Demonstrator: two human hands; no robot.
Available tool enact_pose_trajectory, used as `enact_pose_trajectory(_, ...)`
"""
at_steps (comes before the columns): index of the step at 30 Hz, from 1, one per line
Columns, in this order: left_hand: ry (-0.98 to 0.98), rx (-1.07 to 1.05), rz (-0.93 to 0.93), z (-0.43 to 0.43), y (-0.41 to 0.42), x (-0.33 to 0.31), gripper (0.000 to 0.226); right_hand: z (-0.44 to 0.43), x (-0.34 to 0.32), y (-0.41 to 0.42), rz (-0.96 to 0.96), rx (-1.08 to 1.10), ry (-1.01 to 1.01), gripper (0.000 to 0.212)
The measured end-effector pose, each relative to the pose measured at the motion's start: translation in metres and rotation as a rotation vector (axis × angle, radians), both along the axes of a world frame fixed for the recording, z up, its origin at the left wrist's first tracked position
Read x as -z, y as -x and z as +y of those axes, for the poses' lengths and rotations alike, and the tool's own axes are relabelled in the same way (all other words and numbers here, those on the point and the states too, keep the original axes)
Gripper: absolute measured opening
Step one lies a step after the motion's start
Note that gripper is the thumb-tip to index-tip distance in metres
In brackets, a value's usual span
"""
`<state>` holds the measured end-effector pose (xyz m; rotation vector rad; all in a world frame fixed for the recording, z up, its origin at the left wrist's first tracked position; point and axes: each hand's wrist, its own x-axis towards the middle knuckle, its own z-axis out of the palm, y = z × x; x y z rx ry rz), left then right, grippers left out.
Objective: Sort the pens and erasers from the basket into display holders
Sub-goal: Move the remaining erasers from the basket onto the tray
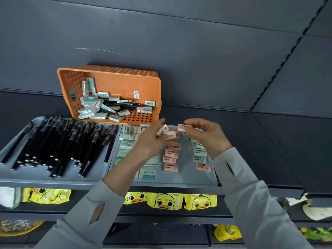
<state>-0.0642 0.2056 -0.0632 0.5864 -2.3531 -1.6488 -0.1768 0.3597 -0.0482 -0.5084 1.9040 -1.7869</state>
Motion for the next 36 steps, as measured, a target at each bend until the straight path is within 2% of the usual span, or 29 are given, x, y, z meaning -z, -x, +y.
enact_pose_trajectory(3, -0.323, -0.092, 0.076, -0.01, -0.002, 0.002, 0.038, 0.007, 0.003, 0.002, -0.01, -0.011, -0.003, 0.031)
enact_pose_trajectory(9, -0.504, -0.195, 0.127, -0.018, -0.005, 0.0, 0.019, 0.007, 0.007, 0.0, 0.004, -0.012, 0.006, 0.034)
enact_pose_trajectory(14, -0.516, -0.218, 0.131, -0.02, -0.005, 0.002, 0.019, 0.009, 0.007, 0.001, -0.022, 0.005, 0.027, 0.029)
enact_pose_trajectory(17, -0.542, -0.245, 0.142, -0.024, -0.005, 0.005, 0.026, 0.014, 0.006, 0.01, -0.023, 0.165, 0.042, 0.022)
enact_pose_trajectory(20, -0.552, -0.259, 0.143, -0.026, -0.005, 0.006, 0.026, 0.023, 0.008, 0.023, 0.047, 0.296, -0.035, 0.016)
enact_pose_trajectory(25, -0.549, -0.271, 0.137, -0.024, -0.003, 0.008, 0.02, 0.009, 0.012, 0.01, 0.038, 0.114, -0.143, 0.012)
enact_pose_trajectory(29, -0.536, -0.233, 0.122, -0.023, -0.003, 0.01, 0.021, -0.02, 0.019, -0.002, 0.16, -0.031, -0.289, 0.012)
enact_pose_trajectory(32, -0.525, -0.21, 0.132, -0.024, -0.007, 0.009, 0.029, -0.029, 0.021, -0.003, 0.248, -0.058, -0.381, 0.011)
enact_pose_trajectory(36, -0.525, -0.21, 0.146, -0.024, -0.01, 0.007, 0.029, -0.027, 0.018, 0.006, 0.293, -0.082, -0.364, 0.016)
